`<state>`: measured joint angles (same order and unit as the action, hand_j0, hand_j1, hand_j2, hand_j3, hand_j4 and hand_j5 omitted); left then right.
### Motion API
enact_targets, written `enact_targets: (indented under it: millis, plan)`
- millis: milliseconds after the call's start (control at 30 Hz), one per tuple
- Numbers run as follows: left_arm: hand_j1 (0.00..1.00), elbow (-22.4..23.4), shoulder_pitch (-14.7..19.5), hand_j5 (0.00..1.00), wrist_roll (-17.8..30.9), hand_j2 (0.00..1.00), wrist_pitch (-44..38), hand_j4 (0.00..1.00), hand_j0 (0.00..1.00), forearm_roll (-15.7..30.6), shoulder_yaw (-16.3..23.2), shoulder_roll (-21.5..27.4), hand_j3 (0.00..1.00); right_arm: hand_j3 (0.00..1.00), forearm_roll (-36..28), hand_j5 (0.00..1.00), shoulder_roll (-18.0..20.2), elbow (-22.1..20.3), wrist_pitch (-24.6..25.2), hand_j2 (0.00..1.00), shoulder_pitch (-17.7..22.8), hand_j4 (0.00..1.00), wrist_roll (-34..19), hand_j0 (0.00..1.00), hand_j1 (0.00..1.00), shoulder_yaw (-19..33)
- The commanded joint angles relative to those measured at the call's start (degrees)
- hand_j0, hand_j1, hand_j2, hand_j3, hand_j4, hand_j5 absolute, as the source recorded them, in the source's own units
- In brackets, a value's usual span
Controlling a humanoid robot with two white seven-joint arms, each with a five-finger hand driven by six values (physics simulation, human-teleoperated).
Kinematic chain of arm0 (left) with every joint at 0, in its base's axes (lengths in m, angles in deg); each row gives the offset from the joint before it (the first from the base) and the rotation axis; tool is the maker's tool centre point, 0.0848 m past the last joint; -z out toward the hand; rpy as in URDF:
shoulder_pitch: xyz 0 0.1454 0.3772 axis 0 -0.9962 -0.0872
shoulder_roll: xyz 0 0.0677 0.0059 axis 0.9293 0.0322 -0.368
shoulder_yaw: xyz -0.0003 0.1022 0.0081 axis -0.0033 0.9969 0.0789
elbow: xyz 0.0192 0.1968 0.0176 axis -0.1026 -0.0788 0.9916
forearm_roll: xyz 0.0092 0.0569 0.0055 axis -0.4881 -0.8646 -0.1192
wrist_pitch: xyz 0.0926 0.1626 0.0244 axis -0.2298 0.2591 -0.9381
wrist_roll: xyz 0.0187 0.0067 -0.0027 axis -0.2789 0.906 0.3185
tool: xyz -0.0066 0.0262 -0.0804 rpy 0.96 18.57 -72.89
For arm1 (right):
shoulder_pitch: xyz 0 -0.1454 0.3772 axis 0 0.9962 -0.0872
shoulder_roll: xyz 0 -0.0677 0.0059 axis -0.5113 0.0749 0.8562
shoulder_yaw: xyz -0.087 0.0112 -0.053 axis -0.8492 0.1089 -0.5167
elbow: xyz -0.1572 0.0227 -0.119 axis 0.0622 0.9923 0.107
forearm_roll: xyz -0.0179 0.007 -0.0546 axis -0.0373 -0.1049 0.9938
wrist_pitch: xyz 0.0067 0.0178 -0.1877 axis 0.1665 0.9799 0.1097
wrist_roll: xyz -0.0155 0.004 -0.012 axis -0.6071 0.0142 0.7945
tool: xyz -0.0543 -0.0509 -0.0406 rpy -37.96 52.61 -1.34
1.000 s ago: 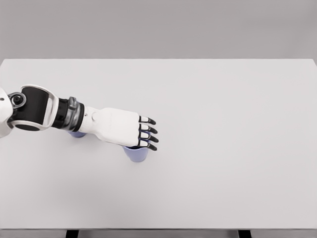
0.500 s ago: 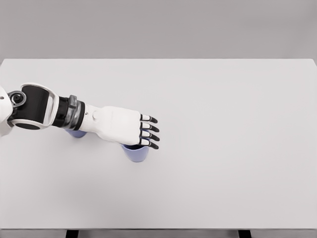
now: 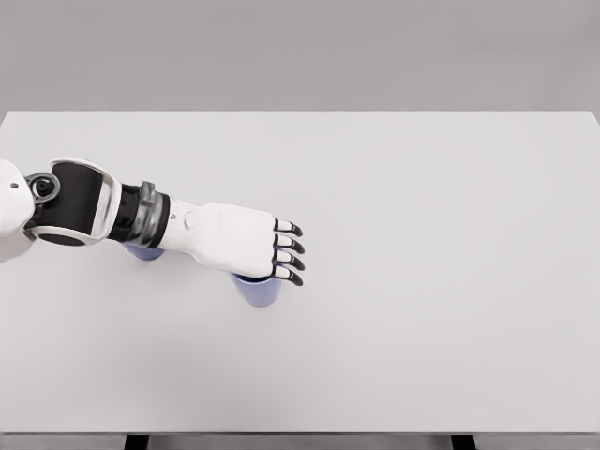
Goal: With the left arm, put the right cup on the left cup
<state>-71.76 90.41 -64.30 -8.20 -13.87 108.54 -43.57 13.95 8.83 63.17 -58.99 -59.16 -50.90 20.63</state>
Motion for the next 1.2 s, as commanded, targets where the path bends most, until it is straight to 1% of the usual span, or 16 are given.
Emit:
enact_targets:
  millis: [0, 67, 167, 267, 500, 700, 767, 900, 1133, 1167]
  plan:
    - [0.77, -0.01, 0.00, 0.77, -0.06, 0.77, -0.05, 0.77, 0.77, 0.55, 0.07, -0.04, 0.77, 1.00, 0.07, 1.00, 0.00, 0.00, 0.00, 1.00, 0.09, 1.00, -0.01, 1.00, 1.00, 0.00]
    - [0.74, -0.01, 0.00, 0.74, -0.06, 0.74, -0.05, 0.74, 0.74, 0.55, 0.15, 0.04, 0.74, 1.00, 0.07, 1.00, 0.00, 0.00, 0.00, 1.00, 0.00, 1.00, -0.01, 1.00, 1.00, 0.00]
    - [0.72, -0.01, 0.00, 0.72, -0.06, 0.72, -0.05, 0.72, 0.72, 0.46, 0.07, 0.22, 0.72, 1.00, -0.02, 1.00, 0.00, 0.00, 0.00, 1.00, 0.00, 1.00, -0.01, 1.00, 1.00, 0.00]
    - [0.67, -0.01, 0.09, 0.67, -0.06, 0.67, -0.05, 0.67, 0.67, 0.46, 0.07, 0.22, 0.67, 1.00, -0.02, 1.00, 0.00, 0.00, 0.00, 1.00, 0.09, 1.00, -0.01, 1.00, 1.00, 0.00]
    - [0.66, -0.01, 0.26, 0.66, -0.06, 0.66, -0.05, 0.66, 0.66, 0.46, 0.07, 0.75, 0.66, 1.00, -0.02, 1.00, 0.00, 0.00, 0.00, 1.00, 0.00, 1.00, -0.01, 1.00, 1.00, 0.00]
    - [0.66, -0.01, 1.23, 0.66, -0.06, 0.66, -0.05, 0.66, 0.66, 0.46, -0.11, 0.84, 0.66, 1.00, 0.07, 1.00, 0.00, 0.00, 0.00, 1.00, 0.09, 1.00, -0.01, 1.00, 1.00, 0.00]
    - [0.66, -0.01, 1.32, 0.66, -0.06, 0.66, -0.05, 0.66, 0.66, 0.46, -0.28, 1.54, 0.66, 1.00, 0.07, 1.00, 0.00, 0.00, 0.00, 1.00, 0.00, 1.00, -0.01, 1.00, 1.00, 0.00]
    - [0.65, -0.01, 2.90, 0.65, -0.06, 0.65, -0.05, 0.65, 0.65, 0.64, -0.37, 2.59, 0.65, 1.00, 0.07, 1.00, 0.00, 0.00, 0.00, 1.00, 0.00, 1.00, -0.01, 1.00, 1.00, 0.00]
    - [0.65, -0.01, 4.13, 0.65, -0.14, 0.65, -0.05, 0.65, 0.65, 0.90, -0.46, 4.00, 0.65, 1.00, -0.02, 1.00, 0.00, 0.00, 0.00, 1.00, 0.00, 1.00, -0.01, 1.00, 1.00, 0.00]
    - [0.65, -0.01, 4.74, 0.65, -0.14, 0.65, -0.05, 0.65, 0.65, 0.90, -0.46, 4.09, 0.65, 1.00, -0.02, 1.00, 0.00, 0.00, 0.00, 1.00, 0.00, 1.00, -0.01, 1.00, 1.00, 0.00]
